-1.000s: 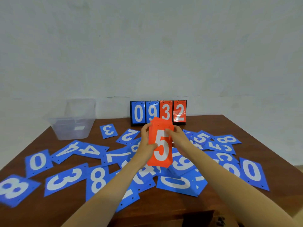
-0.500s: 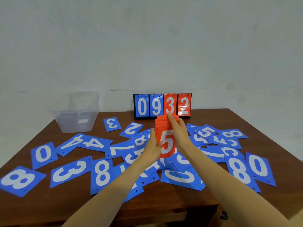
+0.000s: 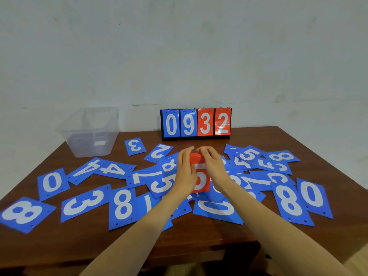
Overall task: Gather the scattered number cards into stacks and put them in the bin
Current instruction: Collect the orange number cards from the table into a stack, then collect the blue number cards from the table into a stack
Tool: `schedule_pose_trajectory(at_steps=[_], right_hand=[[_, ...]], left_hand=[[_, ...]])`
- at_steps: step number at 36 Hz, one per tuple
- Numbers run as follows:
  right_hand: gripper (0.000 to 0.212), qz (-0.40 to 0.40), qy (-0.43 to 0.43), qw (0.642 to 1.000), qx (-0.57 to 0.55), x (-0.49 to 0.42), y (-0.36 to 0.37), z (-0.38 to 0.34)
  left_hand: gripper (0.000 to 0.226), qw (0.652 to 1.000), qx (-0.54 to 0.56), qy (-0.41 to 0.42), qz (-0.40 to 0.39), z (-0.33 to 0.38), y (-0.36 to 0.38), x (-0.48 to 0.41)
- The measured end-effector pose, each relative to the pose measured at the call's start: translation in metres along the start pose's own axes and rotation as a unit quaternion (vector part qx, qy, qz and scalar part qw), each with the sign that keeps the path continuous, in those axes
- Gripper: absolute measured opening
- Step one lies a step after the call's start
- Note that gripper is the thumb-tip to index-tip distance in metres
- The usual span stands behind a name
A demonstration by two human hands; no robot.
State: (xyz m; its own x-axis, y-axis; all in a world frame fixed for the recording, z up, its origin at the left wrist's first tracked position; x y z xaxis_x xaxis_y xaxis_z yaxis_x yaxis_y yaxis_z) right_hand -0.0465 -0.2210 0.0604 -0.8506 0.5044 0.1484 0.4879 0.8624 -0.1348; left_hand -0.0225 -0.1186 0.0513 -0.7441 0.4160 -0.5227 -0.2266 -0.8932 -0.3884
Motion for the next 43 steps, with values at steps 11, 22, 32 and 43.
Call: schedule_pose_trajectory(at_steps=[11,22,32,43], right_hand=[[0.032,0.009,0.052,0.997,-0.053,-0.006,0.001,0.014],[0.035,0.020,0.041,0.998,-0.045,-0.014,-0.002,0.016],[0.028,-0.029,0.051,0.997,-0.050,-0.013,0.002,0.020],[0.031,-0.078,0.044,0.996,-0.011,-0.009,-0.008,0.029]], left_hand=[[0.012,0.978,0.130,-0.132,0.094,-0.012,0.007,-0.005],[0.015,0.975,0.161,-0.152,0.010,-0.019,0.008,-0.007],[0.021,0.982,0.123,-0.133,-0.057,-0.016,0.008,-0.006],[0.040,0.987,-0.009,-0.074,-0.141,-0.022,-0.005,-0.011]])
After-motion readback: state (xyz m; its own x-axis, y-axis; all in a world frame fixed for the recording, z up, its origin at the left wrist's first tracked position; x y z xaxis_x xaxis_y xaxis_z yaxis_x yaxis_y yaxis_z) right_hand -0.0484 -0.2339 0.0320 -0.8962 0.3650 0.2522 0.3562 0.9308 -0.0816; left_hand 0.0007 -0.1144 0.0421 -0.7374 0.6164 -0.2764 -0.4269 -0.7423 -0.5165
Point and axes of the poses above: each hand's wrist, its own x-axis away from the middle knuckle, its own y-axis out of the palm, z = x × y, the point moved 6 cm from there along -x, towards the middle knuckle, and after that the axes turned 15 degrees about y, right-handed, at the moved point
